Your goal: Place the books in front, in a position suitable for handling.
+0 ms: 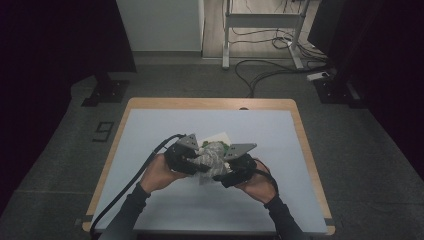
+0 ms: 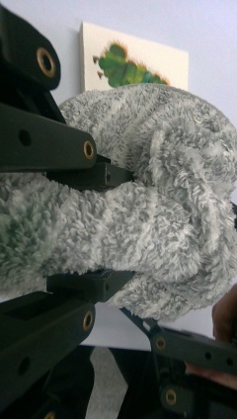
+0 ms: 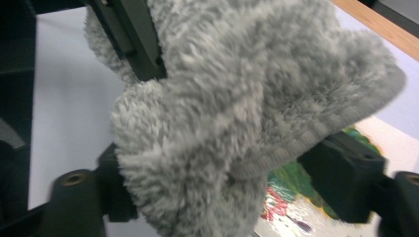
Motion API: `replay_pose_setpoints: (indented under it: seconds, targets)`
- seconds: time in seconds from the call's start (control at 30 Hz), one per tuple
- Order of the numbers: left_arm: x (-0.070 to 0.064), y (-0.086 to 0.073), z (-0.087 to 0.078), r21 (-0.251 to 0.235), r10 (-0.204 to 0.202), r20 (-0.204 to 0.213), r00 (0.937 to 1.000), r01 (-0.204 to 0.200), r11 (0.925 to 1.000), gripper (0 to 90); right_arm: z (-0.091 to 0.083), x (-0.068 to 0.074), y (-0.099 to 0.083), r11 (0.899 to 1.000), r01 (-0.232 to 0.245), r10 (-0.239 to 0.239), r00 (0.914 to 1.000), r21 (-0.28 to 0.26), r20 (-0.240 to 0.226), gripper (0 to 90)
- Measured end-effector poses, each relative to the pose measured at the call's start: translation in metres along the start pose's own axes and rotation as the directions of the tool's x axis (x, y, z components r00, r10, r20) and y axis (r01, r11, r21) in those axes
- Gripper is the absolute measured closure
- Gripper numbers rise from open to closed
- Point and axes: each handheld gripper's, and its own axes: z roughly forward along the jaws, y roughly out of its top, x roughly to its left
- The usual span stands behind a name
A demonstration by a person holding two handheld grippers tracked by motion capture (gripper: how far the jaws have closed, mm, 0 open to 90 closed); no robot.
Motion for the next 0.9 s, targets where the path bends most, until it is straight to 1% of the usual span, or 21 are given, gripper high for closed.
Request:
replay_pose_setpoints:
  seconds: [0.03,0.13,0.2,0.23,0.3,0.37,0.47,0.53,0.57,0.6,0.7,0.73,0.77,0.8,0.83,0.9]
  targets:
    - [0.0,0.0,0.0,-0.002,0.003,0.009,1.0,-0.003,1.0,62.5,0.0,0.001,0.0,1.0,0.014,-0.014,0.9996,-0.01,-0.025,31.8]
    - [0.001,0.0,0.001,-0.008,0.001,0.016,0.9999,0.0,1.0,62.4,-0.001,0.002,0.001,0.999,0.029,-0.03,0.9983,-0.017,-0.05,47.1]
    - [0.001,0.0,0.001,-0.011,-0.001,0.021,0.9998,0.001,0.9999,61.7,-0.002,0.003,0.0,0.999,0.04,-0.041,0.9971,-0.016,-0.065,59.3]
    - [0.001,0.0,0.001,-0.016,-0.002,0.025,0.9997,0.002,0.9999,61.2,-0.002,0.003,0.0,0.999,0.044,-0.045,0.9971,-0.019,-0.062,63.9]
    - [0.001,0.0,0.0,-0.026,-0.002,0.027,0.9996,0.002,0.9997,59.1,-0.004,0.003,-0.001,0.999,0.039,-0.041,0.997,-0.028,-0.065,70.2]
    - [0.001,0.001,-0.001,-0.034,0.002,0.022,0.9998,-0.001,0.9994,55.7,-0.006,0.002,-0.002,0.999,0.026,-0.029,0.997,-0.036,-0.072,73.0]
    - [0.0,0.001,-0.004,-0.06,-0.001,0.009,1.0,0.002,0.9982,47.8,-0.011,0.005,-0.002,0.998,0.039,-0.042,0.9975,-0.051,-0.056,74.8]
    - [0.0,0.001,-0.007,-0.077,-0.006,-0.01,0.9999,0.005,0.997,41.2,-0.014,0.006,0.0,0.997,0.048,-0.051,0.9977,-0.057,-0.045,75.2]
    - [0.0,0.001,-0.007,-0.077,-0.006,-0.01,0.9999,0.005,0.997,37.8,-0.014,0.006,0.0,0.997,0.048,-0.051,0.9977,-0.057,-0.045,75.2]
    - [-0.001,0.001,-0.011,-0.085,-0.011,-0.029,0.9995,0.008,0.9963,33.7,-0.018,0.006,0.001,0.997,0.053,-0.055,0.9979,-0.057,-0.034,75.2]
    - [-0.002,0.0,-0.016,-0.087,-0.015,-0.071,0.9974,0.009,0.9962,25.6,-0.024,0.004,0.001,0.996,0.056,-0.058,0.9982,-0.065,-0.016,75.3]
    - [-0.002,-0.001,-0.018,-0.083,-0.016,-0.091,0.9957,0.009,0.9965,22.4,-0.026,0.004,0.001,0.996,0.055,-0.056,0.9984,-0.068,-0.01,75.3]
    - [-0.002,-0.001,-0.018,-0.083,-0.016,-0.091,0.9957,0.009,0.9965,18.9,-0.026,0.004,0.001,0.996,0.055,-0.056,0.9984,-0.068,-0.01,75.3]
    - [-0.003,-0.002,-0.019,-0.075,-0.01,-0.118,0.9929,0.001,0.9972,15.9,-0.031,0.001,0.0,0.996,0.049,-0.049,0.9988,-0.072,0.006,75.2]
    - [-0.004,-0.005,-0.021,-0.062,0.002,-0.152,0.9884,-0.012,0.998,14.0,-0.034,0.0,0.0,0.996,0.045,-0.044,0.9989,-0.075,0.014,75.2]
    - [-0.005,-0.008,-0.023,-0.047,0.019,-0.18,0.9835,-0.028,0.9985,13.8,-0.038,-0.003,-0.002,0.996,0.04,-0.039,0.999,-0.079,0.024,75.2]
